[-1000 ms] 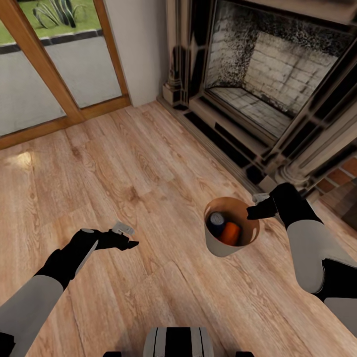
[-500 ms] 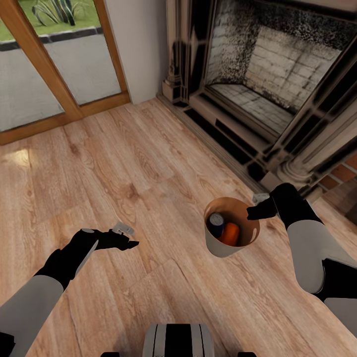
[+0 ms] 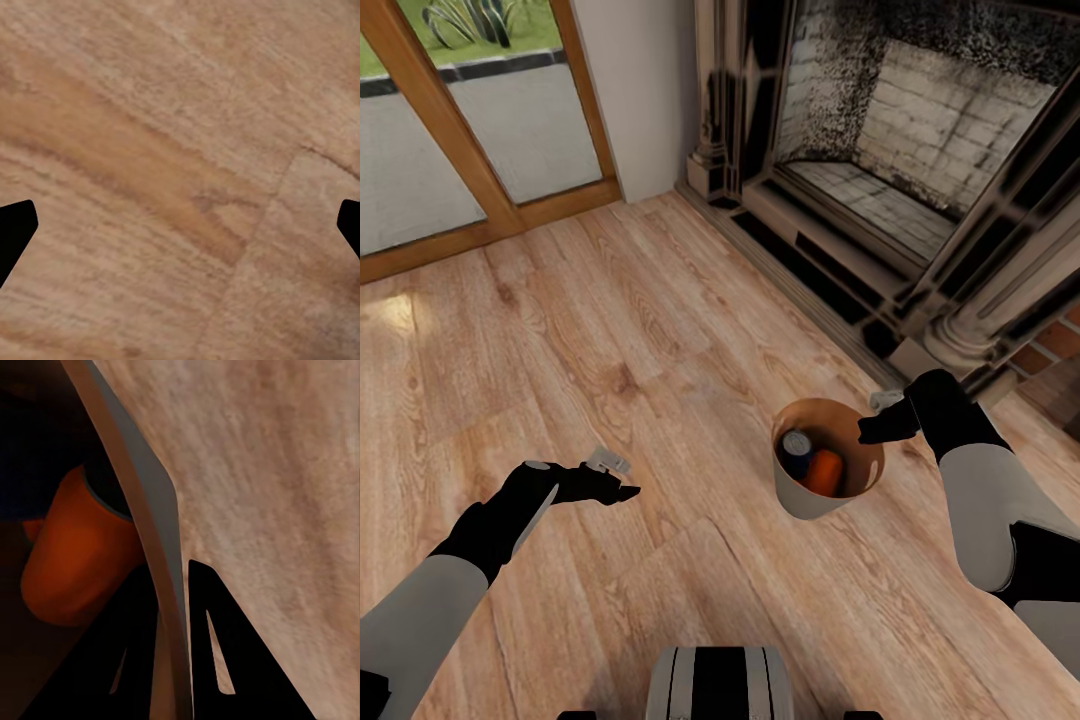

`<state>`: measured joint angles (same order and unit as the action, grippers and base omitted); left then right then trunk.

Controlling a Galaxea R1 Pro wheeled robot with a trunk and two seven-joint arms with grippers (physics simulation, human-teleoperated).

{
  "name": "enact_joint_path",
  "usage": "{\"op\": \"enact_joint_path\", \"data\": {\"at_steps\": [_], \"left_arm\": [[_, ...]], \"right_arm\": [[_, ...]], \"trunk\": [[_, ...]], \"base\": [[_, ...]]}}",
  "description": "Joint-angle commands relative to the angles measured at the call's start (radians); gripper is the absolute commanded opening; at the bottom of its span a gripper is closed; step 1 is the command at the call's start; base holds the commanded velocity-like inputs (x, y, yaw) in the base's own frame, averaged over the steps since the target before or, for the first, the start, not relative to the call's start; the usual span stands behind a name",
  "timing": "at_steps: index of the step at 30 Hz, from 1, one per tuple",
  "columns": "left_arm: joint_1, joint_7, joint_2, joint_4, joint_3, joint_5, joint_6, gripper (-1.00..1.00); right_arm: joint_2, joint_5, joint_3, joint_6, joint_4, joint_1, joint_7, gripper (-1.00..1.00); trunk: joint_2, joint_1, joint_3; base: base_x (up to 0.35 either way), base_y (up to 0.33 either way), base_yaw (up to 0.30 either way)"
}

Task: Put the three can of soda from the living room inside the tash can in the kitchen.

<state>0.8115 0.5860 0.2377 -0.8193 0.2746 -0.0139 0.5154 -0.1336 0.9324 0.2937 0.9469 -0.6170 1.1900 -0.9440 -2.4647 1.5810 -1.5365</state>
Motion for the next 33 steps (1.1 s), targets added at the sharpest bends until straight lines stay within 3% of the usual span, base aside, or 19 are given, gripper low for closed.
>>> {"op": "enact_joint_path", "data": {"at_steps": [1,5,14,29,30,33], "left_arm": [[0.000,0.000,0.000,0.000,0.000,0.000,0.000,1.00],[0.000,0.000,0.000,-0.001,0.000,0.001,0.000,1.00],[0.000,0.000,0.000,-0.001,0.001,0.002,0.000,1.00],[0.000,0.001,0.001,-0.005,0.000,0.003,0.001,1.00],[0.000,0.001,0.000,-0.005,0.000,0.003,0.001,1.00],[0.000,0.001,0.001,-0.006,0.000,0.003,0.000,1.00]], "right_arm": [[0.000,-0.015,0.001,0.010,0.001,0.000,-0.004,-1.00],[0.001,-0.015,0.001,0.010,0.003,-0.001,-0.004,-1.00],[0.000,-0.014,0.001,-0.014,0.005,-0.001,-0.003,-1.00],[0.001,-0.014,0.001,-0.022,0.008,-0.010,-0.002,-1.00],[0.000,-0.014,0.001,-0.023,0.007,-0.010,-0.002,1.00],[0.000,-0.015,0.001,-0.031,0.007,-0.014,-0.002,1.00]], "trunk": [[-0.007,0.004,-0.003],[-0.035,0.019,-0.016],[-0.037,0.023,-0.050],[-0.037,0.023,-0.050],[-0.037,0.023,-0.050],[-0.037,0.023,-0.050]], "base": [[0.000,0.000,0.000],[0.000,0.000,0.000],[0.000,0.000,0.000],[0.000,0.000,0.000],[0.000,0.000,0.000],[0.000,0.000,0.000]]}}
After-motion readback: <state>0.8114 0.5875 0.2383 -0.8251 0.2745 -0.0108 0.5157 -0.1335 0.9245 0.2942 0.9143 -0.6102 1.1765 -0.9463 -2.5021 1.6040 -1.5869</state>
